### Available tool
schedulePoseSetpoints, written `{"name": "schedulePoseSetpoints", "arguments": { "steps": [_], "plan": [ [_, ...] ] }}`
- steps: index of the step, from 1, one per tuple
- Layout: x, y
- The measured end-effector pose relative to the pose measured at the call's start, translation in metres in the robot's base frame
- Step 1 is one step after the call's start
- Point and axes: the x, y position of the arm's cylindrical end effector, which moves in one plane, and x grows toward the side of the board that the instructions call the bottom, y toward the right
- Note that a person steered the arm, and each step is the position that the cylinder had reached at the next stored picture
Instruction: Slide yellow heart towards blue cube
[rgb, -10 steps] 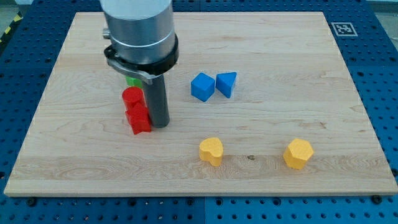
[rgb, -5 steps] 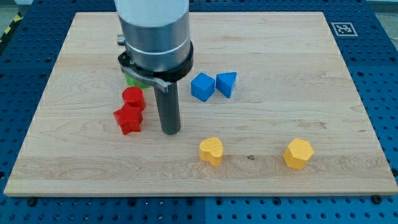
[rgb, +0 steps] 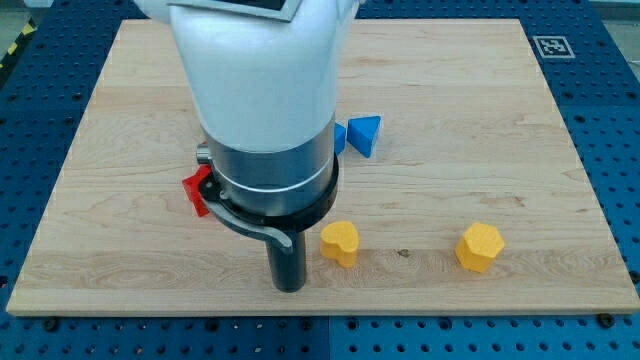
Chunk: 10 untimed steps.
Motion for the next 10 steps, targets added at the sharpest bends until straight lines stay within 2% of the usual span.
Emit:
{"name": "schedulePoseSetpoints", "arguments": {
  "steps": [3, 6, 10],
  "plan": [
    [-0.002, 0.056],
    [-0.009, 0.048],
    [-0.065, 0.048]
  ]
}}
